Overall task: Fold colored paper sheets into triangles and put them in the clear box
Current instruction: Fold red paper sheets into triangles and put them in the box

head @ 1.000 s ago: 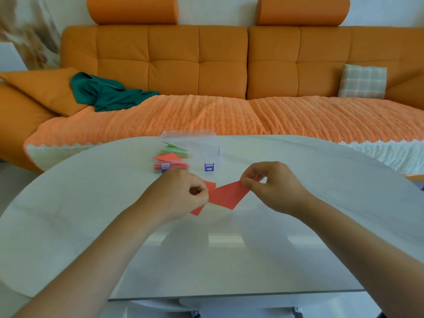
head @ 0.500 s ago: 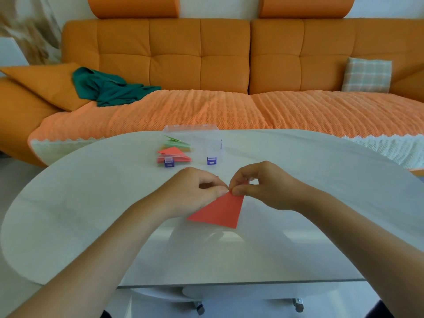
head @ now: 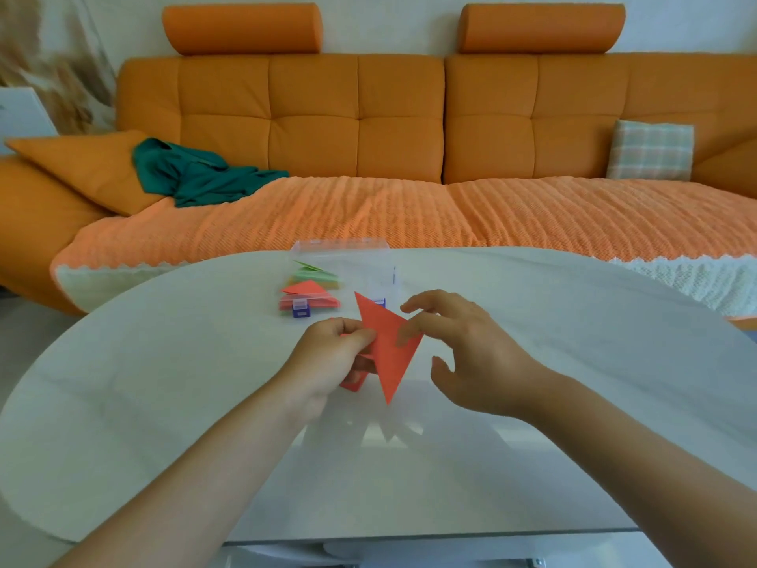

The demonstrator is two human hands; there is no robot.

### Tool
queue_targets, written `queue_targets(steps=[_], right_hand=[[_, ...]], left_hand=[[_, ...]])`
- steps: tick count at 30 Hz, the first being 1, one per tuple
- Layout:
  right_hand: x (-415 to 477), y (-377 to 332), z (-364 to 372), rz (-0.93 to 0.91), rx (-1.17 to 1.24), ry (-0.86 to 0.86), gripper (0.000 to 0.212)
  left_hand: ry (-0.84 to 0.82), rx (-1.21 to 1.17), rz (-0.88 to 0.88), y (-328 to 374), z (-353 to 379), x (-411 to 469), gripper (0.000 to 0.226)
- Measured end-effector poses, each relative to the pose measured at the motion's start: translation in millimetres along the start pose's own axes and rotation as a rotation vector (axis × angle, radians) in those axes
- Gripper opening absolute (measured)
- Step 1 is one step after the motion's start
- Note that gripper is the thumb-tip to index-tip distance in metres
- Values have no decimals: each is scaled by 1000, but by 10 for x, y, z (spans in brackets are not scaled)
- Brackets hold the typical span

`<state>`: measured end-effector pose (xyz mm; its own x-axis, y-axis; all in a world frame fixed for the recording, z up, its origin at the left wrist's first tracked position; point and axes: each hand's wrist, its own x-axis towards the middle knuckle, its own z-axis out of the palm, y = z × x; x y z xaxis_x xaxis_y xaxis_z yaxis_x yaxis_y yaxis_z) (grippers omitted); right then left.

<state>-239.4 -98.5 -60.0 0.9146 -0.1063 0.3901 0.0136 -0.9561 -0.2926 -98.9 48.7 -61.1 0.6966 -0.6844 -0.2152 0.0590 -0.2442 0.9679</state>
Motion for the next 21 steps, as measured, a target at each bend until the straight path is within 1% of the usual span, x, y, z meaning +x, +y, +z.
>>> queue_targets(steps=[2, 5, 7, 9, 11, 14, 16, 19, 21], right_hand=[[-2, 12, 41, 13, -32, 28, 36], [12, 31, 24, 47, 24, 100, 20], [20, 41, -13, 83, 77, 113, 17], [21, 34, -31, 131, 116, 129, 13], [26, 11, -48, 220, 232, 124, 6], [46, 4, -62, 388, 409, 103, 4], [60, 7, -77, 473, 499, 98, 7], [63, -25, -97, 536, 595, 98, 8], [64, -38, -116, 547, 610, 97, 7]], left_hand=[[-39, 5, -12, 10, 12, -10, 17], [-43, 48, 10, 1, 21, -3, 15], [-32, 63, 47, 0, 29, -2, 13], [-56, 29, 90, 10, 37, -7, 12], [-102, -24, 121, 33, 40, -32, 18], [-157, -65, 138, 43, 40, -49, 22], [-191, -66, 139, 47, 48, -62, 23], [-245, -27, 138, 45, 48, -59, 25], [-247, -29, 134, 57, 43, -63, 23]])
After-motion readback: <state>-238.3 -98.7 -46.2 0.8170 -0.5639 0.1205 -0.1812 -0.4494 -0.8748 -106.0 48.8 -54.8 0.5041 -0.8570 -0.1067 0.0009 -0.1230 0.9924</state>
